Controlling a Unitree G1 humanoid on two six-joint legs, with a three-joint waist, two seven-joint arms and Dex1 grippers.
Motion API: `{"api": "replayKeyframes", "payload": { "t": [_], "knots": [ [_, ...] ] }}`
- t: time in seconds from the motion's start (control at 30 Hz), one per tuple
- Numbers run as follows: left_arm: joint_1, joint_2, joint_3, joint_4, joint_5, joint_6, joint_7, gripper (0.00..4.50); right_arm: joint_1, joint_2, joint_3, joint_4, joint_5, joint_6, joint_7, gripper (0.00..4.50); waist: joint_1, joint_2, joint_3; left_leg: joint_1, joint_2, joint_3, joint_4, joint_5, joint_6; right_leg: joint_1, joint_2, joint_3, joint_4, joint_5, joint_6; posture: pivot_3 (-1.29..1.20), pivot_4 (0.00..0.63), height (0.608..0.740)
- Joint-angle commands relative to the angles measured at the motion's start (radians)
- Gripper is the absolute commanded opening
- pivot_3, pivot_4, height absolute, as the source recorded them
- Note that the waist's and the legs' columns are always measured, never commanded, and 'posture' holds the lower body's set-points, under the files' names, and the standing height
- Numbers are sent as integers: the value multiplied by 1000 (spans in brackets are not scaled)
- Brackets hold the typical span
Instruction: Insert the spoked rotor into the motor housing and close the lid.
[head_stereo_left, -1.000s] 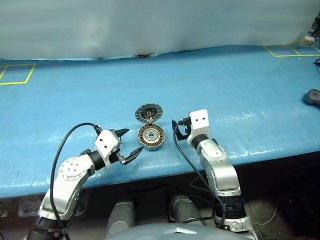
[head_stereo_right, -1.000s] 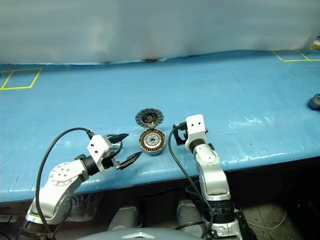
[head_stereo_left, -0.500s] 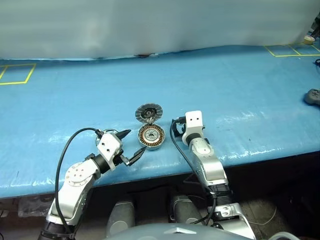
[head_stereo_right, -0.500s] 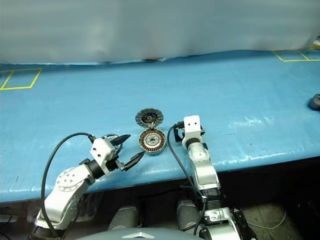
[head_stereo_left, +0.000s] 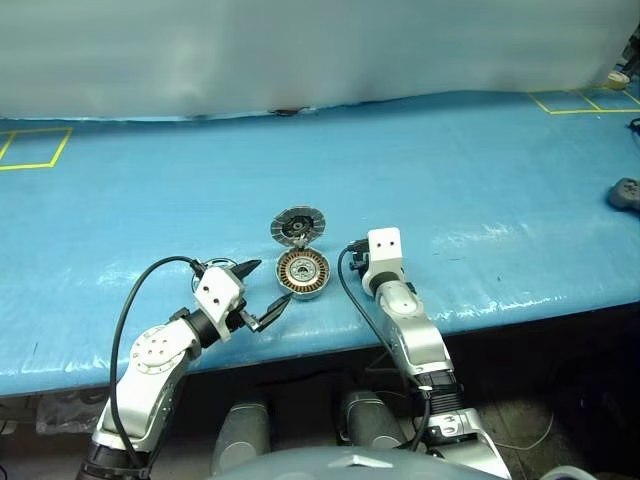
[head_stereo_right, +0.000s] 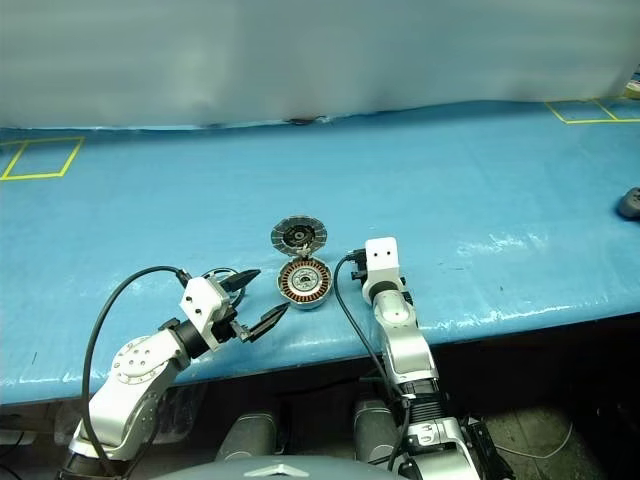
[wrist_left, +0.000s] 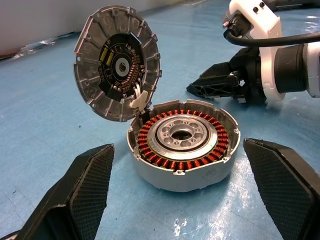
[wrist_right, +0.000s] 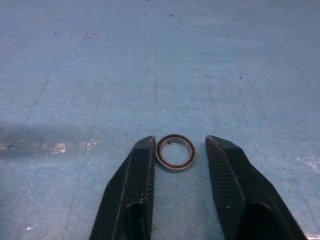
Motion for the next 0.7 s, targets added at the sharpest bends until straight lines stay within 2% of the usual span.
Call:
{"api": "replayKeyframes", "payload": {
  "t": [0.03,0.33,0.53,0.7],
  "knots": [
    [-2,-1,4,-13,-6,-10,2,4500,20,22,9,-29,8,12,-7,686,1,0,0,0,0,0,0,0,0,0,0,0,0,0,0,0,150,740],
    [-6,2,6,-8,-6,-9,4,4500,28,12,16,-84,11,52,4,661,1,0,0,0,0,0,0,0,0,0,0,0,0,0,0,0,150,740],
    [-5,4,8,-7,-6,-9,5,4500,52,-31,86,-249,-26,13,50,661,-3,0,0,0,0,0,0,0,0,-1,0,1,0,0,0,0,150,740],
    [-4,4,11,-7,-8,-9,4,4500,54,-31,132,-357,5,50,111,661,-3,0,0,0,1,0,0,0,0,-1,1,1,0,0,0,0,150,740]
  ]
}}
